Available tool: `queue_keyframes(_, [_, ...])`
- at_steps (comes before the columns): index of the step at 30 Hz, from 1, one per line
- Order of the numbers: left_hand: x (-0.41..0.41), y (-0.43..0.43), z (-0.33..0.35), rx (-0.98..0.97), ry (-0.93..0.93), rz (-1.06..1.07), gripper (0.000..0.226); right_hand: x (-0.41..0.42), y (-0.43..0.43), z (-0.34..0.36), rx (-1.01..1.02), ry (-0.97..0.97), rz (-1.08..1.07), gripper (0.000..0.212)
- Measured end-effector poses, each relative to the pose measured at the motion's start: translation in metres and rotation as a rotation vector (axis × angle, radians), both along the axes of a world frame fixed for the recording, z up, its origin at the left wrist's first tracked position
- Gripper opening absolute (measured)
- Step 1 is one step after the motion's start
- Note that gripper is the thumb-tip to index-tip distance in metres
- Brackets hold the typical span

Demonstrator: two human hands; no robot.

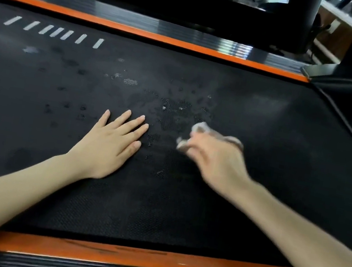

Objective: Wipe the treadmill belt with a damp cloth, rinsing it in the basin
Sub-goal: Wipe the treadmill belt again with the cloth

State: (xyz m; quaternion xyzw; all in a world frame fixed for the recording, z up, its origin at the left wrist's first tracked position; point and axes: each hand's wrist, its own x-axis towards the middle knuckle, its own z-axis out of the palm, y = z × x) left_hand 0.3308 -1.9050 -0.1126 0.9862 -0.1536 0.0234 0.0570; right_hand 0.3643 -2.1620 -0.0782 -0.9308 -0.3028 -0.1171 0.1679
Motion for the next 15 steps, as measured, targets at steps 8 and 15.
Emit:
queue_keyframes(8, [0.001, 0.0, 0.0, -0.007, 0.003, 0.002, 0.091, 0.005, -0.001, -0.004, -0.096, 0.047, 0.314, 0.039])
queue_keyframes(15, [-0.002, -0.002, 0.005, -0.023, 0.021, 0.024, 0.084, 0.001, -0.004, -0.003, -0.171, 0.144, 0.315, 0.055])
